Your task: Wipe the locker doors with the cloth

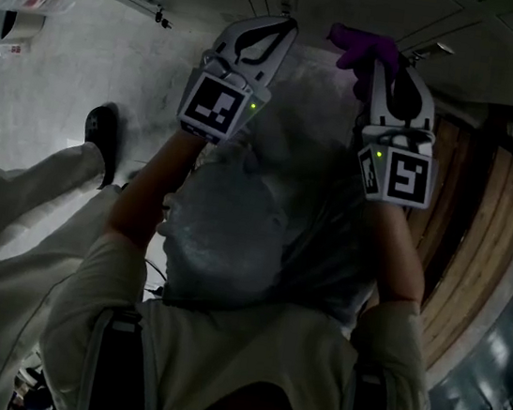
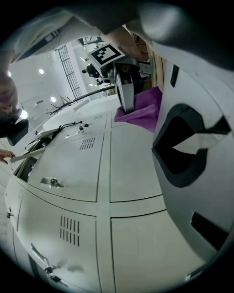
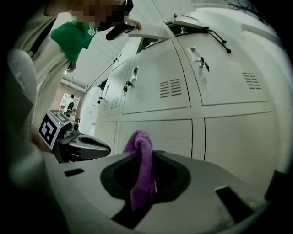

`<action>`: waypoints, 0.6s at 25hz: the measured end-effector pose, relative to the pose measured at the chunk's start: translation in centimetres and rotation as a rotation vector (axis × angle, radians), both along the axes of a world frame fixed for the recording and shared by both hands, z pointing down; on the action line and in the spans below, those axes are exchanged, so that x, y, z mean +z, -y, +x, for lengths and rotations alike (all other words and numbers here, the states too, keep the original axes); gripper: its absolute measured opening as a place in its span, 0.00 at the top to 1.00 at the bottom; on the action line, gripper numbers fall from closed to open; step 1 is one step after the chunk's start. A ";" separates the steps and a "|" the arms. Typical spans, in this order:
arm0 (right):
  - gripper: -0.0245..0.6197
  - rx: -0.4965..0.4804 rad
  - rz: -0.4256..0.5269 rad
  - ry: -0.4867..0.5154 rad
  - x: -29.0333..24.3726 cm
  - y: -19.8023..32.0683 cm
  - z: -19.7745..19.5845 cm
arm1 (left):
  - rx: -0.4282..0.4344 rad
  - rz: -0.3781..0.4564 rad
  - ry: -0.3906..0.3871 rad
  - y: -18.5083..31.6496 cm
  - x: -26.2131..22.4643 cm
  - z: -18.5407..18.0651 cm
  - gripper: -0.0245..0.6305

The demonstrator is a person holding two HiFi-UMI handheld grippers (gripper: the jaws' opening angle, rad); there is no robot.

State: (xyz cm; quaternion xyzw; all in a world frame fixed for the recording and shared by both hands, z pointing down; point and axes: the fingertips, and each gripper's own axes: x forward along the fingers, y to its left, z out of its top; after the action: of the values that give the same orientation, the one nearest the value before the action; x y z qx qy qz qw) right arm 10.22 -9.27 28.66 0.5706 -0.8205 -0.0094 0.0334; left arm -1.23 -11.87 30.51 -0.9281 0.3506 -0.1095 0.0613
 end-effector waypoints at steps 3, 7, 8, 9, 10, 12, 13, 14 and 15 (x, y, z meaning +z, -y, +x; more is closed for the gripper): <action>0.88 0.005 0.036 0.013 -2.2 -1.2 0.3 | -0.014 0.021 -0.026 -0.9 -2.1 -0.9 0.96; 0.88 0.004 0.071 0.041 -4.2 -2.8 0.4 | -0.030 0.051 -0.034 -1.8 -3.6 -1.8 0.96; 0.88 0.001 0.077 0.053 -4.6 -3.2 0.4 | -0.033 0.057 -0.031 -2.1 -3.8 -2.0 0.96; 0.88 -0.002 0.081 0.063 -5.0 -3.5 0.3 | -0.033 0.062 -0.027 -2.3 -4.0 -2.1 0.96; 0.88 -0.005 0.084 0.067 -5.2 -3.9 0.3 | -0.032 0.066 -0.024 -2.5 -4.1 -2.1 0.96; 0.88 -0.010 0.082 0.055 -5.2 -4.5 0.2 | -0.031 0.065 -0.025 -3.0 -4.2 -2.1 0.96; 0.88 -0.013 0.079 0.045 -5.1 -4.8 0.2 | -0.030 0.060 -0.025 -3.1 -4.1 -2.1 0.96; 0.88 -0.015 0.077 0.040 -5.1 -5.0 0.2 | -0.029 0.056 -0.025 -3.2 -4.0 -2.1 0.96; 0.88 -0.018 0.077 0.042 -5.1 -5.1 0.1 | -0.028 0.054 -0.024 -3.2 -4.0 -2.1 0.96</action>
State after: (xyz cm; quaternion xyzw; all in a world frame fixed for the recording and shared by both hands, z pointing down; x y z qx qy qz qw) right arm 10.27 -4.17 23.58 0.5642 -0.8251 -0.0292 -0.0060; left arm -3.29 -8.64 26.52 -0.9223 0.3671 -0.0895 0.0807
